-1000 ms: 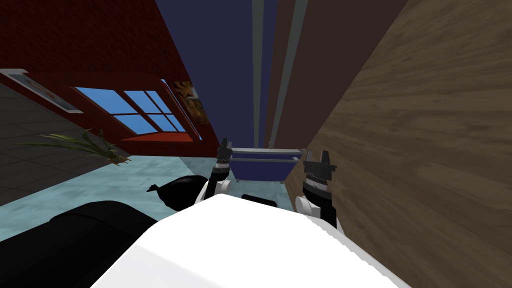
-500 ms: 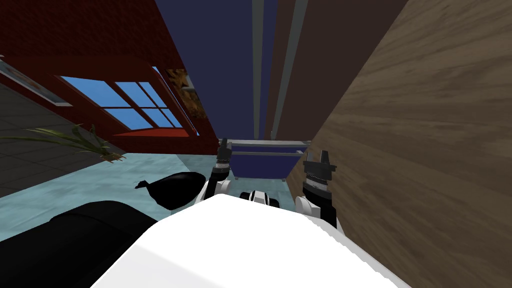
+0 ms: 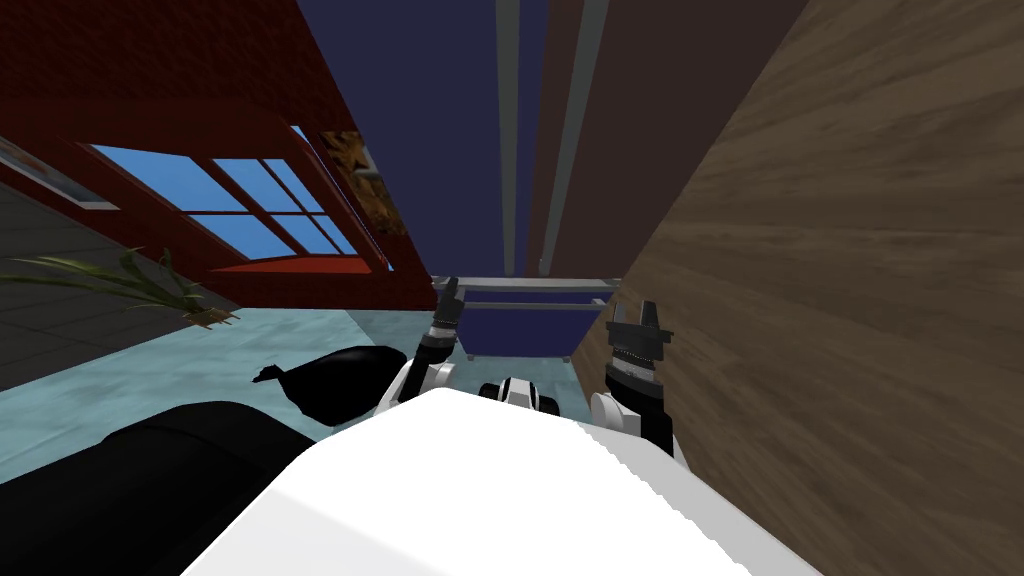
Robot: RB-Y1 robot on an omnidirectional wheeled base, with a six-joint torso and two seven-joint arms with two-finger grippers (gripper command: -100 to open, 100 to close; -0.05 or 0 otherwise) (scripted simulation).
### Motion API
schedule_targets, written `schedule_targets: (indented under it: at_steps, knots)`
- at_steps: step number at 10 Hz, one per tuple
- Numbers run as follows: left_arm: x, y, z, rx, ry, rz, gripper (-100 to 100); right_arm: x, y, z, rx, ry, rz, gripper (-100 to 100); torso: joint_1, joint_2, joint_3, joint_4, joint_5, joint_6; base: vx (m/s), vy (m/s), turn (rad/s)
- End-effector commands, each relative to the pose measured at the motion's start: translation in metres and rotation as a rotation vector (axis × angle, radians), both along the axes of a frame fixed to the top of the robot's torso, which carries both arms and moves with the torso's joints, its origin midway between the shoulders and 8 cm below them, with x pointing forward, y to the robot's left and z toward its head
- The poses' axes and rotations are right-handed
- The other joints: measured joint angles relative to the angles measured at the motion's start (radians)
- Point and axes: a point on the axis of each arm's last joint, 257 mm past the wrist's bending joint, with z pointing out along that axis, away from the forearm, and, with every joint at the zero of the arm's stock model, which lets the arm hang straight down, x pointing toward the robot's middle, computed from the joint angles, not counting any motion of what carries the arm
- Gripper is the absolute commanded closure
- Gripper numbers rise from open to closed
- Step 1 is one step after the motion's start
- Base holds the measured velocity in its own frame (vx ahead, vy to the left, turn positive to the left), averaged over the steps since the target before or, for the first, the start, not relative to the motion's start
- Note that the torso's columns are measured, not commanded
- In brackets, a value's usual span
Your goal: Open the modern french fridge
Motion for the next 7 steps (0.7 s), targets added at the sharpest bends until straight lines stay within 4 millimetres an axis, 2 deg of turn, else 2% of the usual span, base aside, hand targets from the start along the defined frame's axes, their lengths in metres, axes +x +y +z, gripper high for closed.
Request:
schedule_targets:
  at_steps: [1, 7]
  knots:
    - [0.003, 0.0, -0.008, 0.048, 0.046, 0.003, -100, 0.0, 0.0, 0.0, 0.0, 0.0, 0.0, 0, 0.0, 0.0, 0.0, 0.0, 0.0, 0.0, 0.042, -0.023, -0.044]
    - [0.006, 0.006, -0.023, 0.141, 0.145, 0.028, -100, 0.0, 0.0, 0.0, 0.0, 0.0, 0.0, 0, 0.0, 0.0, 0.0, 0.0, 0.0, 0.0, 0.046, -0.023, -0.045]
